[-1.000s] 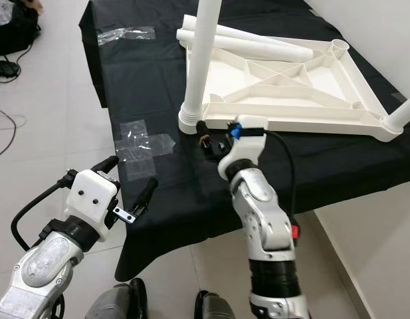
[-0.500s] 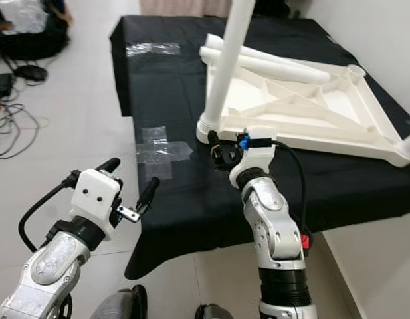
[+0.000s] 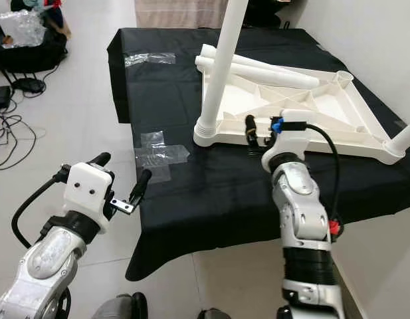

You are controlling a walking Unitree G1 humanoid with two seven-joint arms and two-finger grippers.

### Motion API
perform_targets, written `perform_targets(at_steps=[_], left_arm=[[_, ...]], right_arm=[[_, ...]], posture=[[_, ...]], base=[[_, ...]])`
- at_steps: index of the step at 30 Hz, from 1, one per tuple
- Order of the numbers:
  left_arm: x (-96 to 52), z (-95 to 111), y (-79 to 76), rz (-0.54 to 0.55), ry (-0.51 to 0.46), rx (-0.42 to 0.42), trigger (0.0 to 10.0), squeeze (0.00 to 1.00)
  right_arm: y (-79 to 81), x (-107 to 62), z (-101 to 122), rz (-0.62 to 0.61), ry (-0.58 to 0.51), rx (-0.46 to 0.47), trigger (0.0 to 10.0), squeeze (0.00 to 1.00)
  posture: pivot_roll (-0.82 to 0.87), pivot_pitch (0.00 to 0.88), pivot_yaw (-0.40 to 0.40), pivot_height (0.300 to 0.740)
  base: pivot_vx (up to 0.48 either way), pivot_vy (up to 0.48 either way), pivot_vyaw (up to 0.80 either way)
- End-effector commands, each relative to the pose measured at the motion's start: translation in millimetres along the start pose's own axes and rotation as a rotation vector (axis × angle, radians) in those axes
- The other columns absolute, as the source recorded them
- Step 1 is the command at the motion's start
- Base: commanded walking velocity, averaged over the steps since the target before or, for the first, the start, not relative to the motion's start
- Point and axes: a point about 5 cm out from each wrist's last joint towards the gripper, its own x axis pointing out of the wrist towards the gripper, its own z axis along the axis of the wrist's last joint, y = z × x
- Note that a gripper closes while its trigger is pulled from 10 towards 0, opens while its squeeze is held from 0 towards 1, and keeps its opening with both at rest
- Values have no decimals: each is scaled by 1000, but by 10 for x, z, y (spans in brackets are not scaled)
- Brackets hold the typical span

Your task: Building children table

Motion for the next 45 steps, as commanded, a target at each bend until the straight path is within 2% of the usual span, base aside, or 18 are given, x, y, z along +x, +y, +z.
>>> perform_targets(at_steps=[1, 3, 6, 11, 13, 15, 20, 25, 33, 37, 45], left_arm=[[1, -38, 7, -2, 19, 11, 10000, 0], [5, -39, 20, 0, 21, 14, 10000, 0], [5, -43, 49, 12, 24, 22, 10000, 0], [5, -52, 121, 59, 33, 30, 10000, 0], [-3, -49, 181, 100, 33, 1, 10000, 0], [-6, -43, 198, 110, 29, -13, 10000, 0], [-7, -57, 355, 237, 40, -43, 10000, 0], [-13, -50, 379, 258, 34, -39, 10000, 0], [-35, -68, 340, 250, 41, -39, 10000, 0], [-36, -62, 261, 211, 40, -59, 10000, 0], [-38, -54, 155, 155, 42, -87, 10000, 0]], right_arm=[[-150, 24, 32, -101, -21, -31, 10000, 0], [-202, 43, 70, -142, -39, -28, 10000, 0], [-182, 69, 142, -154, -72, -5, 10000, 0], [-50, 100, 183, -109, -92, 20, 10000, 0], [6, 119, 195, -88, -97, 29, 10000, 0], [20, 127, 200, -81, -99, 33, 10000, 0], [56, 210, 246, -69, -115, 47, 10000, 0], [83, 240, 255, -50, -116, 53, 10000, 0], [97, 291, 202, -45, -74, 42, 10000, 0], [165, 346, 247, 26, -76, 49, 10000, 0], [30, 451, 333, -45, -97, -24, 10000, 0]], posture=[[78, 130, -100, 740], [83, 131, -98, 740], [84, 130, -95, 740], [89, 129, -98, 740], [95, 130, -102, 740], [95, 130, -102, 740], [97, 129, -106, 740], [97, 129, -106, 740], [99, 128, -110, 740], [99, 133, -111, 740], [99, 143, -114, 740]], base=[[300, -368, 0], [306, -364, 0], [316, -358, 0], [319, -352, 0], [367, -165, 0], [390, 0, 0], [0, 0, 0], [0, 0, 0], [0, 0, 0], [0, 0, 0], [0, 0, 200]])
